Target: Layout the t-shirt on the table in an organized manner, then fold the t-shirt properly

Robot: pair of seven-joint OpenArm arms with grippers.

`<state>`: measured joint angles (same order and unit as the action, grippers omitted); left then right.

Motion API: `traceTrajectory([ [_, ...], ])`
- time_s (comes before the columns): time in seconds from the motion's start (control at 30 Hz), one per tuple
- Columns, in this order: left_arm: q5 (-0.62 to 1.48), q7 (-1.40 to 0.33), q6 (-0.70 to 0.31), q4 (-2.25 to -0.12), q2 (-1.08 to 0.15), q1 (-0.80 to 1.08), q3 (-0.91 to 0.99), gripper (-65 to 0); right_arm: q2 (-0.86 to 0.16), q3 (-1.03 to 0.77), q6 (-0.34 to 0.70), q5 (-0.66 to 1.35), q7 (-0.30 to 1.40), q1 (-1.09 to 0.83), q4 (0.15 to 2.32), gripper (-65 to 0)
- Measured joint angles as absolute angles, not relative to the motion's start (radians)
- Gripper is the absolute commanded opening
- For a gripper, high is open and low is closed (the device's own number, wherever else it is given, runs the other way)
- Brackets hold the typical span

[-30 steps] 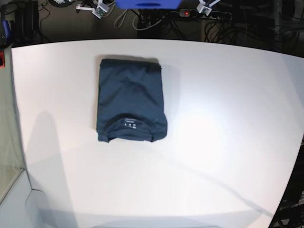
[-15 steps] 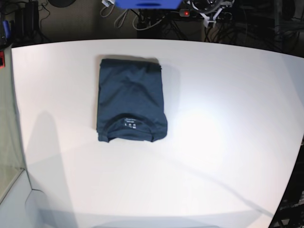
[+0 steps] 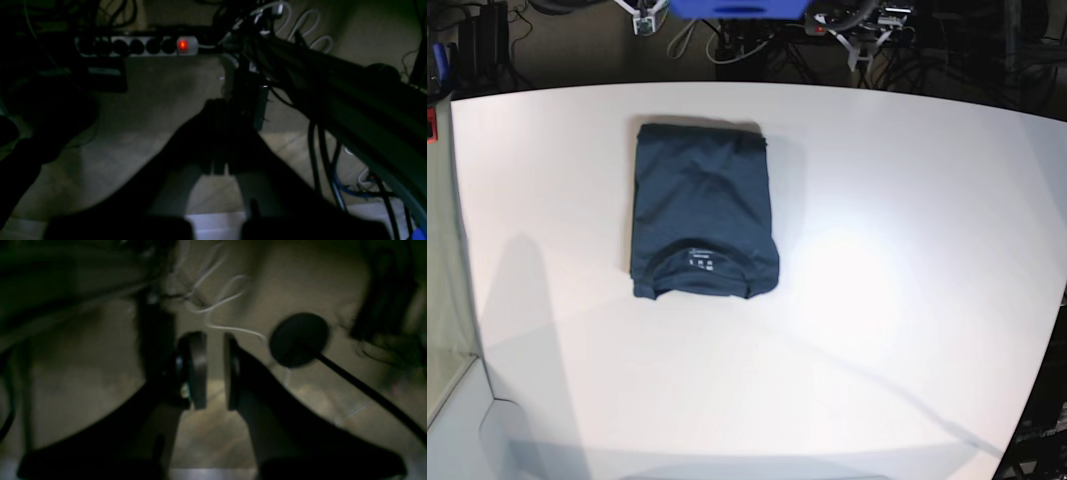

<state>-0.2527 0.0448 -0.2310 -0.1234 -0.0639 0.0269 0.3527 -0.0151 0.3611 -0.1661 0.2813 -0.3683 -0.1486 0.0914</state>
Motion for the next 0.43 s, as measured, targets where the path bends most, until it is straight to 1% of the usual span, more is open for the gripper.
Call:
traceTrajectory([
  [0.1, -0.250, 0.046, -0.231, -0.124, -0.069, 0.021, 0.353, -65.0, -0.022, 0.361, -0.205, 0.310, -0.377, -0.159, 0.091, -57.0],
  [0.17, -0.250, 0.046, -0.231, -0.124, -0.066, 0.019, 0.353, -65.0, -0.021, 0.361, -0.211, 0.332, -0.408, -0.167, 0.089, -57.0],
  [0.43, -0.250, 0.046, -0.231, -0.124, -0.065, 0.022, 0.352, -65.0, -0.019, 0.361, -0.211, 0.348, -0.419, -0.162, 0.087, -57.0],
])
